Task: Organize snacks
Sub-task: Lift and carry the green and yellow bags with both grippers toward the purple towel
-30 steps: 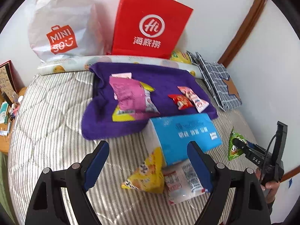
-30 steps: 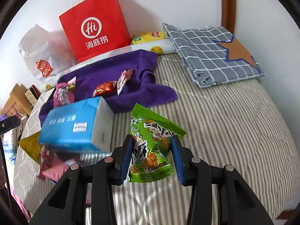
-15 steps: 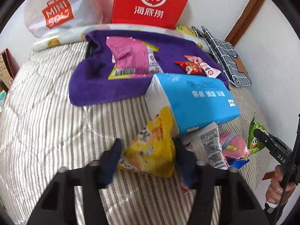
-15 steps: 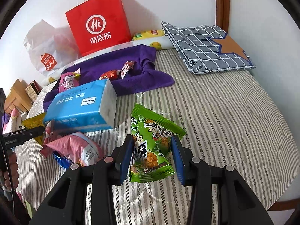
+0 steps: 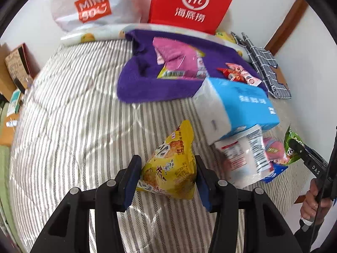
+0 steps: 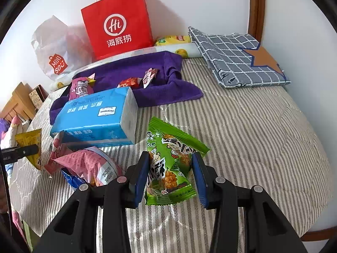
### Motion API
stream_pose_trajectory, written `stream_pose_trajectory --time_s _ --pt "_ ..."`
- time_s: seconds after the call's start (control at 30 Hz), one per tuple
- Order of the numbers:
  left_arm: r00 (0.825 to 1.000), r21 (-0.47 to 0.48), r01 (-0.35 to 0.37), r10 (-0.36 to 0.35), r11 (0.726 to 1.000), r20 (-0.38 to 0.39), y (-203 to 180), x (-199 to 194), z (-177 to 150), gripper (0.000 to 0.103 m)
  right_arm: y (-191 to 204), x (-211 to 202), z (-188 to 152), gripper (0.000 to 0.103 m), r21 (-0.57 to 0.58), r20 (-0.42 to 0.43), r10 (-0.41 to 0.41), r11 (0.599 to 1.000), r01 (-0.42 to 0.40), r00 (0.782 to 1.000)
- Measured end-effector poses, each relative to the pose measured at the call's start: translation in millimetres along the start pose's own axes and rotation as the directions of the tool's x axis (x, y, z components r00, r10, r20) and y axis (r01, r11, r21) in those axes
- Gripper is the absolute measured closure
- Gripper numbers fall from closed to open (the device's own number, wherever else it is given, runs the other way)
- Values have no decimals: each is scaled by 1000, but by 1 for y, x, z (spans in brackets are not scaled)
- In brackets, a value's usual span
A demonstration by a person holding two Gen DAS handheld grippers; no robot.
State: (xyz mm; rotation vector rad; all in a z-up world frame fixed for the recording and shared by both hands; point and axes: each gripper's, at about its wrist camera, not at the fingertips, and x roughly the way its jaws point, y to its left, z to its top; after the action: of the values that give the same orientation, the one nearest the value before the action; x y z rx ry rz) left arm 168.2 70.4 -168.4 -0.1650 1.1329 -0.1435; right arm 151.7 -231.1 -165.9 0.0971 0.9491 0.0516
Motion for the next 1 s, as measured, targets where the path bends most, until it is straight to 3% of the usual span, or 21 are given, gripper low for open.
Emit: stream_pose_trajectory --time_s 0.13,0.3,0.57,0.77,0.87,0.93,1.0 --pt "1000 -18 -4 4 1000 -7 3 12 -2 48 1 7 -2 60 8 -12 1 1000 -1 1000" --pt "999 17 -46 46 999 0 -4 22 -2 46 -1 8 -6 45 12 -9 -20 1000 20 1000" --pt "1000 -14 -28 28 1000 10 3 25 2 40 5 17 -2 35 33 -1 4 999 -4 1000" --pt "999 -11 -31 31 999 14 2 29 3 40 6 34 -1 36 74 -32 11 997 -9 999" --pt "1000 -15 -13 13 1000 19 4 29 4 43 6 38 -2 52 66 -48 5 998 -2 999" --pt "1000 -23 10 -10 1000 20 6 28 4 51 5 37 -2 55 68 -45 13 998 -10 999" --pt "1000 -28 23 -23 999 16 8 27 5 52 6 34 -3 57 62 -34 8 998 -5 999"
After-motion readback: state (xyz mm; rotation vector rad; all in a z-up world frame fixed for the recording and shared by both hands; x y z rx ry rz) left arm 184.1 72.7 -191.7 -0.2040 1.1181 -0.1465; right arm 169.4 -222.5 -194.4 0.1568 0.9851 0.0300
